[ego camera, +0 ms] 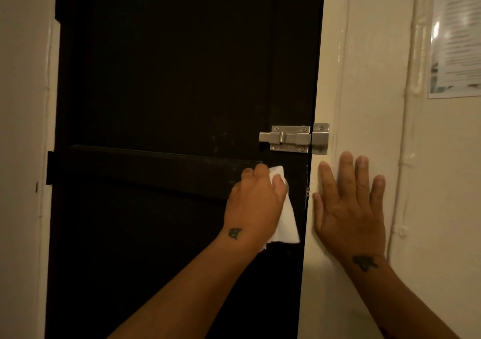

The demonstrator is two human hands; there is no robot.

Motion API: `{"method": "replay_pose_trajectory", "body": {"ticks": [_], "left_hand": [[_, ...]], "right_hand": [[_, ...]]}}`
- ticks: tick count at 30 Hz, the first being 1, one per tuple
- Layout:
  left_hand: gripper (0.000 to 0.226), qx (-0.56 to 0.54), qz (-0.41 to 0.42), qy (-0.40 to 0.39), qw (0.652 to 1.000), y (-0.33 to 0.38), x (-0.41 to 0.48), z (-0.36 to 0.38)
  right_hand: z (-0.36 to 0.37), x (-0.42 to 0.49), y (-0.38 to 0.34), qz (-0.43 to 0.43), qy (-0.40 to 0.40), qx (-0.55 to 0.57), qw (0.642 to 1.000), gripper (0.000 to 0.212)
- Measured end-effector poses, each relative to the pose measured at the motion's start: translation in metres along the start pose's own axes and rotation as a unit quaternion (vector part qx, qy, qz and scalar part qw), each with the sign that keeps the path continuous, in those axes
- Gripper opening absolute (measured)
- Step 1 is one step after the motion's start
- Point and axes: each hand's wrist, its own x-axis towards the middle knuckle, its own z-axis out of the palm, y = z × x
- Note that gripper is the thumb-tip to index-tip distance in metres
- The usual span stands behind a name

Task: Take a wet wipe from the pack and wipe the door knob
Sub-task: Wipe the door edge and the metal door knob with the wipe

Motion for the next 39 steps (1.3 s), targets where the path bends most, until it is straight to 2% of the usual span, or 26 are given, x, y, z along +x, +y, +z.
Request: {"method": "replay_pose_trajectory", "body": {"ticks": [4, 6, 10, 13, 16, 18, 20, 22, 25, 28, 31, 33, 35, 37, 39], "left_hand": [[0.034, 0.011, 0.066, -0.031, 0.997, -0.007, -0.007, -0.001], [0.033, -0.024, 0.042, -0.036, 0.998, -0.008, -0.003, -0.002], [0.031, -0.089, -0.012, 0.007, 0.996, -0.002, -0.006, 0.004], [0.051, -0.044, 0.087, 0.024, 0.995, -0.010, -0.018, 0.011], [0.065, -0.019, 0.141, -0.017, 0.990, -0.024, -0.018, 0.008], [0.063, -0.036, 0.131, -0.025, 0.990, -0.026, -0.016, 0.007], [0.055, -0.015, 0.125, 0.006, 0.992, -0.023, -0.019, 0.010], [0.044, 0.065, 0.169, 0.056, 0.982, -0.023, -0.021, 0.016], [0.040, 0.122, 0.266, 0.069, 0.954, -0.037, -0.014, 0.015], [0.042, 0.072, 0.303, 0.032, 0.950, -0.048, -0.008, 0.008], [0.042, -0.008, 0.243, 0.045, 0.969, -0.041, -0.016, 0.013], [0.041, 0.017, 0.252, 0.055, 0.966, -0.041, -0.017, 0.017], [0.040, 0.067, 0.309, 0.021, 0.948, -0.046, -0.009, 0.009], [0.042, 0.040, 0.316, -0.033, 0.947, -0.047, 0.000, -0.002], [0.044, 0.003, 0.298, -0.032, 0.954, -0.043, 0.003, -0.005]], "right_hand": [[-0.001, -0.001, 0.001, -0.002, 0.000, -0.004, 1.000, 0.057], [0.000, -0.001, 0.001, 0.000, 0.000, 0.002, 1.000, 0.057], [0.000, 0.000, 0.000, 0.000, 0.000, 0.007, 1.000, 0.057], [0.000, 0.000, 0.000, 0.000, 0.004, 0.005, 1.000, 0.057], [0.000, 0.000, -0.001, -0.001, 0.008, 0.005, 1.000, 0.056], [0.000, 0.001, 0.000, 0.000, 0.008, 0.007, 1.000, 0.056], [0.000, 0.000, 0.000, 0.000, 0.007, 0.006, 1.000, 0.056], [-0.001, 0.000, -0.001, 0.001, 0.008, 0.006, 1.000, 0.056], [-0.001, 0.000, 0.000, 0.001, 0.011, 0.009, 1.000, 0.056], [-0.001, -0.001, 0.001, -0.001, 0.015, 0.007, 1.000, 0.056], [0.001, 0.000, 0.000, -0.005, 0.017, 0.006, 1.000, 0.056], [0.002, 0.000, 0.001, -0.005, 0.019, 0.008, 1.000, 0.056], [0.003, 0.000, 0.001, -0.003, 0.020, 0.010, 1.000, 0.056], [0.002, 0.001, 0.000, -0.002, 0.021, 0.009, 1.000, 0.056], [0.002, 0.001, 0.000, -0.001, 0.019, 0.008, 1.000, 0.056]]}}
